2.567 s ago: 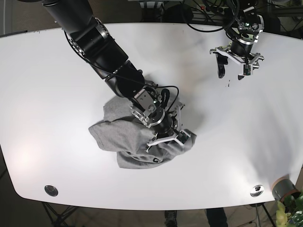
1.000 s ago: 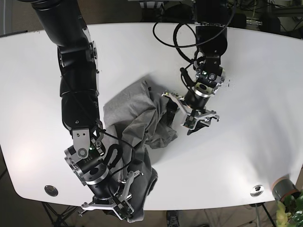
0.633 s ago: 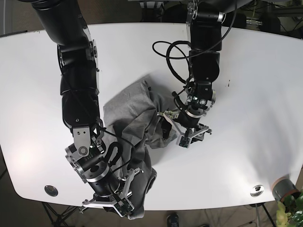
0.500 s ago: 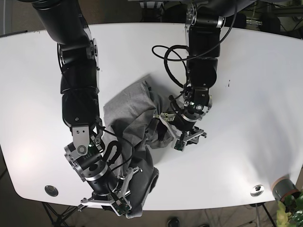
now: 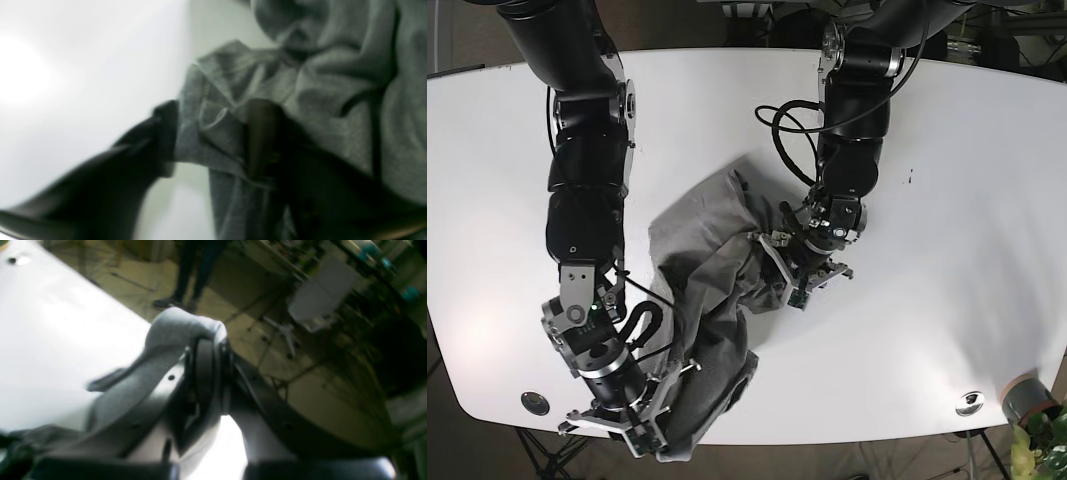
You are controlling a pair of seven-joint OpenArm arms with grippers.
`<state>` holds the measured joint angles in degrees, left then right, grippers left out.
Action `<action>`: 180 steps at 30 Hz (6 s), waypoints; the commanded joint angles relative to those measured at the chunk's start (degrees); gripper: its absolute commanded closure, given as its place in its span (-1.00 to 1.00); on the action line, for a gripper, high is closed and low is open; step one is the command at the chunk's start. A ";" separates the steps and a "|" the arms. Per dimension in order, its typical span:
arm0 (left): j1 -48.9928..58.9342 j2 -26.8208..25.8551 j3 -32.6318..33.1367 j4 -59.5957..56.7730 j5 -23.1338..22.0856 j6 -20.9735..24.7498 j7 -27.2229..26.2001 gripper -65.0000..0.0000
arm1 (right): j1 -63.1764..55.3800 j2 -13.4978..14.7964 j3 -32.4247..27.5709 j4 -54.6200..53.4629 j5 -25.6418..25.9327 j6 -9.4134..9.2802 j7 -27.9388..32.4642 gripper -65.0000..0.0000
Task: Fold the T-shirt properly
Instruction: 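Grasp another part of the grey shirt with the left gripper, then lift the grey shirt with both grippers and stretch it apart, then lay the stretched grey shirt down on the table with both grippers, then drag the held shirt edge with the right gripper along the table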
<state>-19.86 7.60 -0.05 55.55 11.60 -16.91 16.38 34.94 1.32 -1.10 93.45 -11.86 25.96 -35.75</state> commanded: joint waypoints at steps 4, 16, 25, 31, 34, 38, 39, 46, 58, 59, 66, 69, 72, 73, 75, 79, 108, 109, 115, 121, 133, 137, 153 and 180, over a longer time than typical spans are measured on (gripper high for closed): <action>-1.37 -1.49 0.10 -3.64 -0.30 -0.10 -0.60 0.86 | 2.64 0.22 1.24 0.92 0.12 -0.68 1.77 0.94; 3.29 -3.24 0.01 20.19 -0.39 -0.37 7.57 1.00 | 6.16 3.82 4.05 -1.10 0.38 -1.12 -0.17 0.94; -1.90 -6.50 -3.77 34.43 -0.39 -3.45 17.86 1.00 | 12.84 6.55 7.04 -5.58 0.12 -0.77 -0.34 0.94; -10.25 -7.90 -12.30 37.07 -0.30 -8.81 24.63 1.00 | 16.89 8.22 7.04 -5.76 0.12 -0.86 -0.43 0.94; -15.09 -9.66 -16.08 38.12 -0.30 -10.57 27.53 1.00 | 19.61 8.48 7.04 -5.67 0.12 -0.68 -3.07 0.94; -19.84 -12.39 -18.28 38.47 -0.30 -11.27 30.26 1.00 | 21.90 9.62 7.30 -5.49 0.56 -0.59 -5.35 0.94; -20.80 -13.18 -18.89 38.47 -0.30 -11.27 30.78 1.00 | 21.98 9.89 7.30 -5.41 0.56 -0.59 -5.70 0.94; -22.21 -17.40 -23.20 38.30 -0.39 -11.27 31.49 1.00 | 19.79 11.64 7.48 -2.68 0.65 -0.59 -7.37 0.94; -9.99 -19.51 -29.70 38.47 -0.39 -16.46 31.22 1.00 | -2.37 9.53 15.30 6.46 0.65 -0.59 -7.46 0.94; -8.85 -19.51 -30.32 38.47 -0.39 -16.98 31.22 1.00 | -4.39 9.45 15.74 6.81 0.65 -0.59 -7.46 0.94; -0.49 -19.42 -34.80 38.47 -0.39 -21.56 31.49 1.00 | -17.84 6.11 22.16 8.75 3.90 -0.59 -7.37 0.94; 4.08 -19.42 -35.51 38.38 -0.39 -23.09 31.49 1.00 | -23.99 5.49 24.27 9.54 6.71 -0.59 -7.37 0.94; 7.94 -19.51 -35.59 38.38 -0.39 -23.09 31.49 1.00 | -29.36 5.23 26.29 10.51 8.74 -0.59 -7.37 0.94; 8.74 -19.51 -35.59 38.38 -0.39 -23.09 31.49 1.00 | -30.41 5.23 26.73 10.51 9.35 -0.59 -7.37 0.94; 11.02 -19.51 -35.59 38.30 -0.39 -23.09 31.31 1.00 | -33.14 5.23 27.96 10.42 10.93 -0.59 -7.37 0.94; 14.27 -19.51 -35.59 38.12 -0.39 -23.09 31.13 1.00 | -37.27 5.14 30.25 10.51 14.45 -0.59 -7.37 0.94; 22.19 -17.40 -41.84 38.56 -0.39 -23.09 31.05 1.00 | -41.75 1.10 32.18 15.43 18.41 -0.59 -7.46 -0.30; 22.10 -17.40 -41.92 38.56 -0.39 -23.09 31.05 1.00 | -41.22 1.36 30.69 15.25 18.23 -0.59 -7.46 -0.32; 22.19 -17.40 -41.75 38.47 -0.39 -23.09 31.05 1.00 | -36.13 1.53 25.06 12.79 17.88 -1.03 -7.46 -0.35; 22.27 -17.40 -41.75 38.47 -0.39 -23.09 31.05 1.00 | -28.13 2.41 17.68 3.56 14.10 -1.12 -7.55 -0.35; 22.36 -17.40 -41.66 38.38 -0.39 -23.09 31.05 1.00 | -10.19 2.50 11.96 -22.55 13.13 -0.50 -7.29 -0.79; 22.36 -17.40 -41.66 38.38 -0.39 -23.09 31.05 1.00 | -7.20 2.68 12.05 -28.88 15.42 1.34 -6.93 -0.79; 22.10 -17.40 -41.66 38.12 -0.39 -23.09 31.05 1.00 | -10.81 2.33 11.70 -32.04 19.11 1.87 -6.85 -0.67; 21.92 -17.40 -39.11 38.21 -0.39 -23.09 31.05 1.00 | -13.36 1.01 11.79 -24.13 18.76 2.13 -6.85 0.90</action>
<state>2.72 -8.93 -39.05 92.82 11.53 -40.34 48.21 20.53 1.93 10.55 67.61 6.35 27.73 -43.59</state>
